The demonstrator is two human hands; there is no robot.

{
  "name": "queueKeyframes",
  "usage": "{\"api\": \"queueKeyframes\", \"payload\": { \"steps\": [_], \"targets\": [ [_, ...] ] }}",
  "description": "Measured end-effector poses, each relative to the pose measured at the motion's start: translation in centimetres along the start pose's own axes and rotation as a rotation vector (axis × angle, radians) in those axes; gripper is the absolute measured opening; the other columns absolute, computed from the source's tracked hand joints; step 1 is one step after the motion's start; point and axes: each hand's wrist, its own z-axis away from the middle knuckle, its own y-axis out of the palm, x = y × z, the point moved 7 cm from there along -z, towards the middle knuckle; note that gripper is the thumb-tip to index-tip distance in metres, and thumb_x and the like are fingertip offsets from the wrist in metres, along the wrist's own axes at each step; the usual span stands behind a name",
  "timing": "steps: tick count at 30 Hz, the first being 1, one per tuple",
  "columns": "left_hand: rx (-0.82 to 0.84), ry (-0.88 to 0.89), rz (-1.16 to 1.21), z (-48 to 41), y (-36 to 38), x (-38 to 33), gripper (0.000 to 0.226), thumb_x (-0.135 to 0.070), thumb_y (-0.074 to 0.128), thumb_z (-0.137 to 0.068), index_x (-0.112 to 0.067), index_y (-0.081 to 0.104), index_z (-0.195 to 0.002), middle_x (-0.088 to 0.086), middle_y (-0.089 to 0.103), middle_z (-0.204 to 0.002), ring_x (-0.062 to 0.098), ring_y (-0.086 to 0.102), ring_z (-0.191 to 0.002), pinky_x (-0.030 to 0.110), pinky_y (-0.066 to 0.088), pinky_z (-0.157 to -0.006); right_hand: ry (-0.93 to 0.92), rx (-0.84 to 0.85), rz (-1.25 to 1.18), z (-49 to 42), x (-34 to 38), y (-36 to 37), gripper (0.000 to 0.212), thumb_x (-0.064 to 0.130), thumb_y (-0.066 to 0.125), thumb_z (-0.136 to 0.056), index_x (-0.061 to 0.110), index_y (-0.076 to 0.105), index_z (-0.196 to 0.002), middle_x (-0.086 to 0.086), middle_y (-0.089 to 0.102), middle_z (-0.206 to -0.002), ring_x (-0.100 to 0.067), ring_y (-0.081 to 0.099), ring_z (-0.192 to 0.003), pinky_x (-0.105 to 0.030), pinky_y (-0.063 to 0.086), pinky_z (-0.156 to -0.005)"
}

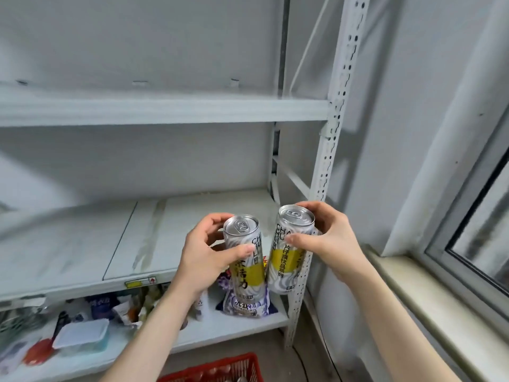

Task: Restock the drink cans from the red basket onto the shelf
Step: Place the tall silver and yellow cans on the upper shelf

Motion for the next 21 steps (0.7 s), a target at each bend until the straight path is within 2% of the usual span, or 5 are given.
{"api": "queueKeyframes", "payload": {
  "steps": [5, 9, 12, 16, 21],
  "targets": [
    [-0.035, 0.102, 0.063, -3.2, 1.8, -3.6, 0.062, -0.038, 0.089, -0.044, -0.028, 0.067, -0.101, -0.002, 0.073, -0.104, 0.019, 0.067, -0.102, 0.039, 0.053, -0.091, -0.067, 0.053, -0.014, -3.8, 2.8, -2.7, 0.05, -0.003, 0.087, -0.06, 0.013, 0.067, -0.102, 0.007, 0.074, -0.082, -0.005, 0.067, -0.076, -0.02, 0.052, -0.069],
    [-0.037, 0.166, 0.044, -6.4, 2.4, -6.4, 0.058, -0.038, 0.089, -0.044, -0.029, 0.068, -0.098, -0.003, 0.074, -0.104, 0.019, 0.067, -0.103, 0.037, 0.052, -0.093, -0.123, 0.075, -0.039, -7.2, 4.5, -3.1, 0.052, 0.006, 0.088, -0.056, 0.014, 0.068, -0.103, 0.002, 0.075, -0.087, -0.009, 0.068, -0.081, -0.026, 0.056, -0.073],
    [-0.029, 0.202, 0.033, -9.2, 2.1, -8.1, 0.061, -0.037, 0.089, -0.044, -0.025, 0.068, -0.1, -0.002, 0.074, -0.103, 0.018, 0.067, -0.102, 0.034, 0.053, -0.09, -0.159, 0.087, -0.08, -10.2, 5.7, -3.0, 0.053, 0.012, 0.086, -0.053, 0.015, 0.068, -0.103, -0.002, 0.075, -0.089, -0.014, 0.069, -0.082, -0.027, 0.056, -0.073],
    [0.005, 0.246, 0.042, -13.8, 1.4, -10.8, 0.065, -0.035, 0.088, -0.041, -0.019, 0.066, -0.1, -0.004, 0.075, -0.096, 0.012, 0.069, -0.095, 0.027, 0.055, -0.082, -0.195, 0.088, -0.14, -14.3, 7.5, -3.0, 0.051, -0.001, 0.087, -0.058, 0.011, 0.067, -0.104, 0.0, 0.075, -0.083, -0.011, 0.07, -0.077, -0.021, 0.054, -0.066],
    [0.065, 0.285, 0.047, -19.7, 1.2, -14.7, 0.064, -0.017, 0.095, -0.046, -0.015, 0.064, -0.102, 0.0, 0.074, -0.095, 0.013, 0.07, -0.088, 0.025, 0.057, -0.07, -0.203, 0.072, -0.159, -19.6, 10.2, -3.0, 0.059, 0.016, 0.084, -0.052, 0.012, 0.066, -0.107, 0.003, 0.075, -0.082, -0.01, 0.071, -0.076, -0.022, 0.053, -0.064]
  ]
}}
